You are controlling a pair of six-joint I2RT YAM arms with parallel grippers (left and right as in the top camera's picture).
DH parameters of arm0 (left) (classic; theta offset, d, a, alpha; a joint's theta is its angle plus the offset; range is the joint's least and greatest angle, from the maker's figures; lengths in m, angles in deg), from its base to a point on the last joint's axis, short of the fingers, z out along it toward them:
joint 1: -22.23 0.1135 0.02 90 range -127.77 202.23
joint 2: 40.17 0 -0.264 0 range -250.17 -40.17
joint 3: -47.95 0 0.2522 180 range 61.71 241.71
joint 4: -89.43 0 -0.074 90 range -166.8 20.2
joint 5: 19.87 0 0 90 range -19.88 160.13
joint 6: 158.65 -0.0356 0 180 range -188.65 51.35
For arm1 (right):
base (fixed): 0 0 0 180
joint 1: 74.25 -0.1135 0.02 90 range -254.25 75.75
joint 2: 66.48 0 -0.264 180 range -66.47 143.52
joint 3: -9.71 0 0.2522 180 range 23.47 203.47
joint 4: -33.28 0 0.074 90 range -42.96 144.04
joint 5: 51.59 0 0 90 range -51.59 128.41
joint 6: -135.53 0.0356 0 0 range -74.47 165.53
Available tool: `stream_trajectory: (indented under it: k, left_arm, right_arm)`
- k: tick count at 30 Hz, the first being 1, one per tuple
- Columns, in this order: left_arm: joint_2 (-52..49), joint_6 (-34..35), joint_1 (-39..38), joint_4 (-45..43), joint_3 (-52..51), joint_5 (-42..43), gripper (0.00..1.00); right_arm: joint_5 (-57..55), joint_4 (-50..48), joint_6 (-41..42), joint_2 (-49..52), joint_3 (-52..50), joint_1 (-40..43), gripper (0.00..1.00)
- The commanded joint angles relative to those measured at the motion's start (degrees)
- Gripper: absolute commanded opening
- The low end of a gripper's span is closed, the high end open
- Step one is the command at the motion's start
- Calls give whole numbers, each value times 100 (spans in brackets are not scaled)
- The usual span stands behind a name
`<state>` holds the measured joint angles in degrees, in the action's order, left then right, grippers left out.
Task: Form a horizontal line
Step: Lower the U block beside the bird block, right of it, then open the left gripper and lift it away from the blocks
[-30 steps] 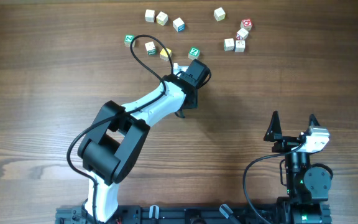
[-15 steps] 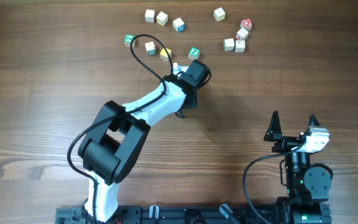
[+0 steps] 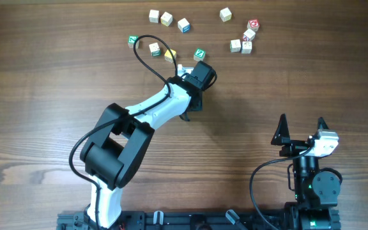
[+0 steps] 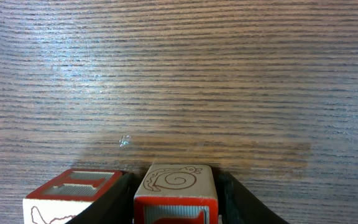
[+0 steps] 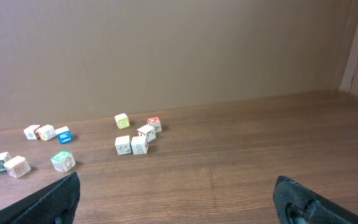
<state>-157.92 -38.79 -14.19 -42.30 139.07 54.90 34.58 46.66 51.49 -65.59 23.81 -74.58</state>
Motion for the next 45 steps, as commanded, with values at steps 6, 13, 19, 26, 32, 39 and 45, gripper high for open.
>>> stream_trajectory:
  k: [6, 13, 19, 26, 32, 39, 45]
  left_arm:
    - [-131, 37, 4, -153, -66, -92, 43]
    - [-131, 37, 4, -157, -66, -96, 43]
    - [-131, 35, 4, -308, -66, -96, 45]
    - [-131, 35, 7, -413, -66, -205, 46]
    - [-131, 35, 28, -457, -66, -503, 47]
    - [-131, 35, 232, -951, -66, -501, 50]
    - [-70, -275, 295, -1137, -20, -505, 52]
  right_arm:
    - [92, -22, 20, -28, -4, -35, 100]
    - [92, -20, 22, -28, -4, -35, 100]
    - [92, -20, 20, -28, -4, -35, 100]
    - [92, -22, 22, -28, -4, -35, 100]
    - [92, -20, 20, -28, -4, -35, 100]
    - [92, -22, 20, -28, -4, -35, 100]
    - [92, -20, 20, -28, -4, -35, 100]
